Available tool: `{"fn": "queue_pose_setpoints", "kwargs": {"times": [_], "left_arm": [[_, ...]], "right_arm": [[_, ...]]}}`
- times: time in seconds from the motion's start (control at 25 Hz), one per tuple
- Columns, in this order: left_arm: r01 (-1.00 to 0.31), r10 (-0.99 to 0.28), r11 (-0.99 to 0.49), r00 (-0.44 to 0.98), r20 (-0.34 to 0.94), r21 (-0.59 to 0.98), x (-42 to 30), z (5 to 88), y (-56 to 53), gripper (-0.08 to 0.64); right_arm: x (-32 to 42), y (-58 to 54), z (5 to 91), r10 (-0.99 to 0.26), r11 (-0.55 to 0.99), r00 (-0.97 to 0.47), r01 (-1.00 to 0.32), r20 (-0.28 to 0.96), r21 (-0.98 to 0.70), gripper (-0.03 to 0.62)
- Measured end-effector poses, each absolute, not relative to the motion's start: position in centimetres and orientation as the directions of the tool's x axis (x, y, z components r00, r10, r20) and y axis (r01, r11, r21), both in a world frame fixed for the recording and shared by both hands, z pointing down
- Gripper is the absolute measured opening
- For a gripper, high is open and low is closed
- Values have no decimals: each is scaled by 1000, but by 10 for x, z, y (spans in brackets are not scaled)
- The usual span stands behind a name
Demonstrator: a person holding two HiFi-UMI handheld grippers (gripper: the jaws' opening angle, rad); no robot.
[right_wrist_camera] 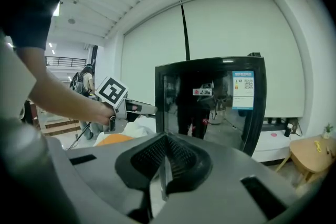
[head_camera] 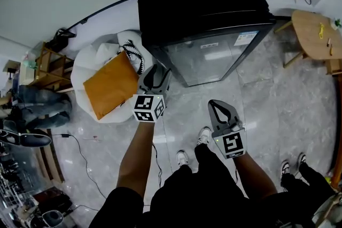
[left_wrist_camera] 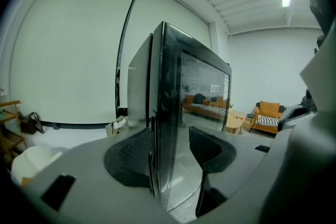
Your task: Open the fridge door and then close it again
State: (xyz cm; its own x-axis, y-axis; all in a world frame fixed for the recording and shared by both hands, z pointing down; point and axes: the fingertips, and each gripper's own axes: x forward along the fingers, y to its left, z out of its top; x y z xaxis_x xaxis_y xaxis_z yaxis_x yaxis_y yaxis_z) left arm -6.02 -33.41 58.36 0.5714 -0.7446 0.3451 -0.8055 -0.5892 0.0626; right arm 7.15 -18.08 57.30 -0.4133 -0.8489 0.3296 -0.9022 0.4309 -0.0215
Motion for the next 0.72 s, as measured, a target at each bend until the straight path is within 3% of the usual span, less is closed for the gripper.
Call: {"fn": "queue_pose_setpoints", "kwargs": {"times": [0.72], "left_arm": [[-831, -774, -544, 549, 315, 113, -53, 580, -356, 169]], "right_arm": [[81, -156, 598, -847, 374, -373, -925, 378, -73, 20]]}}
